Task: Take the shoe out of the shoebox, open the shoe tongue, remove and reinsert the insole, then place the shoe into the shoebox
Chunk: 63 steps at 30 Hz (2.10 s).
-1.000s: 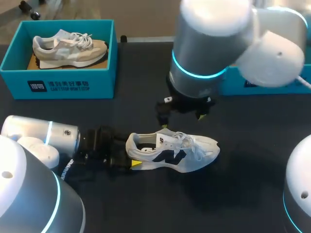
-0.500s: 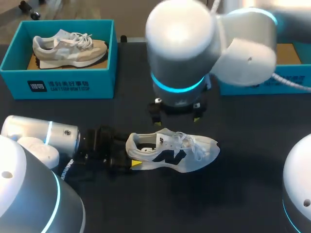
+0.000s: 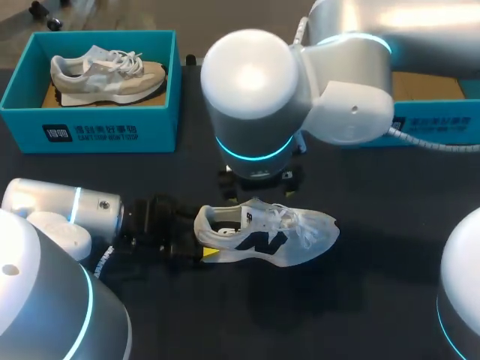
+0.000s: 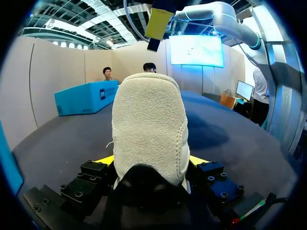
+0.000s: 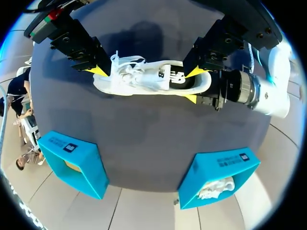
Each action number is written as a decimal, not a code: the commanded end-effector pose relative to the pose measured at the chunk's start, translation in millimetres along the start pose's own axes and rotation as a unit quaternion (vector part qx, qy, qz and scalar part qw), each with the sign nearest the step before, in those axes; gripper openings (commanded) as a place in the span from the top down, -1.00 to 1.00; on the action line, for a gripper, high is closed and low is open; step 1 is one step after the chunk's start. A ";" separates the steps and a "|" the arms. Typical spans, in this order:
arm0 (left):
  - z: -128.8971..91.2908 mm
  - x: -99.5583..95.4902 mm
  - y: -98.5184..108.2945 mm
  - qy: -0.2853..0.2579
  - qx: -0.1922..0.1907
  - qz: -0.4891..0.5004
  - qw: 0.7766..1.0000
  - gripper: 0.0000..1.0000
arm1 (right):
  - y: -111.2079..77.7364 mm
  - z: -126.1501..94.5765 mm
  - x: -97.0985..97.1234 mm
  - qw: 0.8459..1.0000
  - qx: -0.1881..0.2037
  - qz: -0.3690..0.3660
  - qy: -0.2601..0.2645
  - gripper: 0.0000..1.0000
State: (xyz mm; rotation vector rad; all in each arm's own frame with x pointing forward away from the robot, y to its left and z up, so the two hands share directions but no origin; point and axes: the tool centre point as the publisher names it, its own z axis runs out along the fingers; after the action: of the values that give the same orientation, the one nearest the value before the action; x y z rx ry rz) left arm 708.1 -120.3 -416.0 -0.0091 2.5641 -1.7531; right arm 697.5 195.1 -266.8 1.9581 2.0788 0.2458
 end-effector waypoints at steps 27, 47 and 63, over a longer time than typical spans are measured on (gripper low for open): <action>1.2 -0.6 -0.3 0.001 -0.002 0.000 1.000 1.00 | -26.0 45.5 40.9 0.992 0.045 0.109 -0.051 -1.00; 1.2 -0.6 -0.3 0.001 -0.002 0.000 1.000 1.00 | -25.3 59.7 34.3 0.988 0.056 0.123 -0.069 -1.00; 1.2 -0.6 -0.3 0.001 -0.002 0.000 1.000 1.00 | -26.8 88.2 22.4 0.984 0.079 0.135 -0.091 -1.00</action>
State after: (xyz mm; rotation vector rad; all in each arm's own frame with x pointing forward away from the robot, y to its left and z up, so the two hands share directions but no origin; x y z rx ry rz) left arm 708.0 -120.4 -415.9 -0.0092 2.5638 -1.7532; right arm 702.6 206.4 -356.8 1.9788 2.1018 -0.0962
